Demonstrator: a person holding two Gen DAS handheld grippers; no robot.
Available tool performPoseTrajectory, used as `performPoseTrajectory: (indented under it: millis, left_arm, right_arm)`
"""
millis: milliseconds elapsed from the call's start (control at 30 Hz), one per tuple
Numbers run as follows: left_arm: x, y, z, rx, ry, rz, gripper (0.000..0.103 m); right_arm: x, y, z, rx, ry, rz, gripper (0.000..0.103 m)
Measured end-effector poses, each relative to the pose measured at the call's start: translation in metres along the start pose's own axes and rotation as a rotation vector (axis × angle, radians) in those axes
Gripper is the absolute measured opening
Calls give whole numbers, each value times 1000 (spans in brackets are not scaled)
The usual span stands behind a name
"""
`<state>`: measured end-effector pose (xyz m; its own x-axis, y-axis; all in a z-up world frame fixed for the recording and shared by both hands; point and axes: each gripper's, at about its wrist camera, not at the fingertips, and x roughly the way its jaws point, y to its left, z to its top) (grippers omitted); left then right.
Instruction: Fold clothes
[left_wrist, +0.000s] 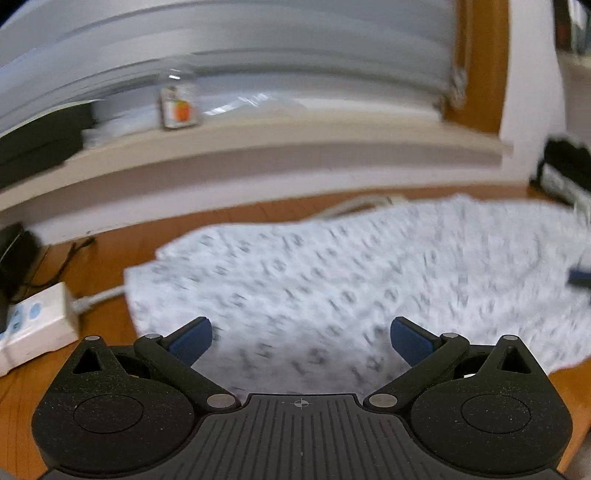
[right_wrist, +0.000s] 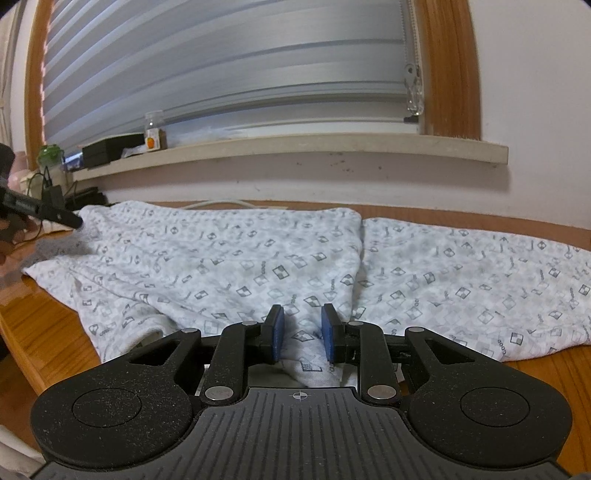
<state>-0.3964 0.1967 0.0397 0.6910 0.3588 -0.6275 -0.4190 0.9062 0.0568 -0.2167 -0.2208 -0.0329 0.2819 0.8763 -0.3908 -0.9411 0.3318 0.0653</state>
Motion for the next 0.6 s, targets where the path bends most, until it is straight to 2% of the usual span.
performPoseTrajectory:
  millis: [67,200,267,367,467,600]
  left_arm:
    - [5,-2,-9,46,6,48,103]
    - [-2,24,-16,-5,27,109,103]
    - [-5,29,-16,-25,31,105,102]
    - [-12,23,-5,-34,-17,107,103]
    - [-13,11,15,-60,-77,25,103]
    - [5,-22,43,-72,-118,-142,103]
  right_arm:
    - [0,0,0,0,0,0,24]
    - [0,0,0,-2,-2,0,25]
    - [0,0,0,-2,-4,1,25]
    - [0,-1,-1,-1,-6,3,25]
    - [-1,-1,-1,-1,-9,4,25]
    - [-2,0,-2,-3,-18,2,28]
